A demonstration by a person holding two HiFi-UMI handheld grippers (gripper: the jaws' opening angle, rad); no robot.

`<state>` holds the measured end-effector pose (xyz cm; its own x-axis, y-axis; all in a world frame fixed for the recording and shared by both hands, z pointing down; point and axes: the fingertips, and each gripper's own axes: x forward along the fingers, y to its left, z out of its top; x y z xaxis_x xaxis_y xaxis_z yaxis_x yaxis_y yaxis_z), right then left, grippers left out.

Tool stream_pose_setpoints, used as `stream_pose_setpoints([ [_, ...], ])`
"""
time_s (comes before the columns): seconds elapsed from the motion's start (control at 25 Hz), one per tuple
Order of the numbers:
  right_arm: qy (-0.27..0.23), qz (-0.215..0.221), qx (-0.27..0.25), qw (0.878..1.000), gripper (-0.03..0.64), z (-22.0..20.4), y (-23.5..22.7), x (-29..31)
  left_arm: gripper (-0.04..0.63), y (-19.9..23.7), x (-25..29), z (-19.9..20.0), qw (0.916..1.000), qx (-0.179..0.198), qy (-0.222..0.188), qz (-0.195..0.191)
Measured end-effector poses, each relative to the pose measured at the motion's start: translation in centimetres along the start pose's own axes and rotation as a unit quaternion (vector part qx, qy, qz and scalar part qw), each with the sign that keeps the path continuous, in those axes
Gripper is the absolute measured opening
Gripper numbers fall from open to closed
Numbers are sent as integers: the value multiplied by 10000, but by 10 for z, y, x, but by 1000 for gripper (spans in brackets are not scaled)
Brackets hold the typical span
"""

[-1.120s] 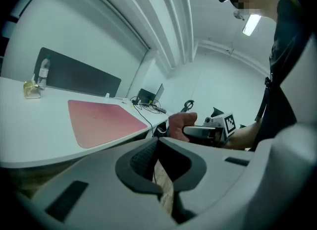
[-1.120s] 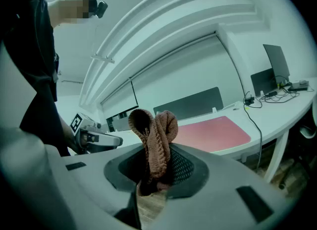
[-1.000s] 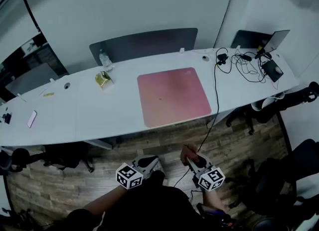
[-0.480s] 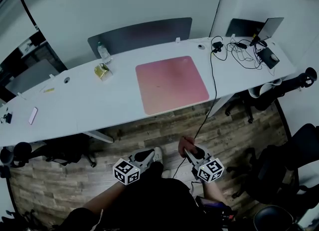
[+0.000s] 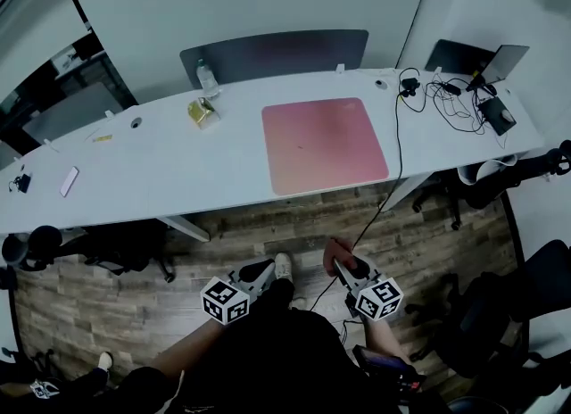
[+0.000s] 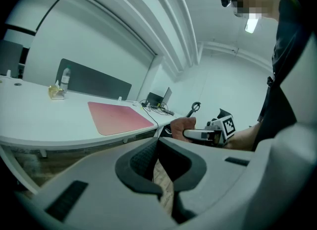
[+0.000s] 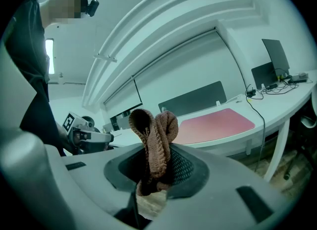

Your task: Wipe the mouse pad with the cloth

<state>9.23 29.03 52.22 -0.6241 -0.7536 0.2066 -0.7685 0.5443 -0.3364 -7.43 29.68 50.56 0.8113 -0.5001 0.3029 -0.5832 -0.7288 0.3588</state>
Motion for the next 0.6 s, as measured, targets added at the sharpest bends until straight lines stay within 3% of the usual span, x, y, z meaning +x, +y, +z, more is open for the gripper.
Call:
stream_pose_setpoints([
  [0.6,314,65,147,9994,117,2,-17,42,8,42,20,11,9994,-210,-152,222],
])
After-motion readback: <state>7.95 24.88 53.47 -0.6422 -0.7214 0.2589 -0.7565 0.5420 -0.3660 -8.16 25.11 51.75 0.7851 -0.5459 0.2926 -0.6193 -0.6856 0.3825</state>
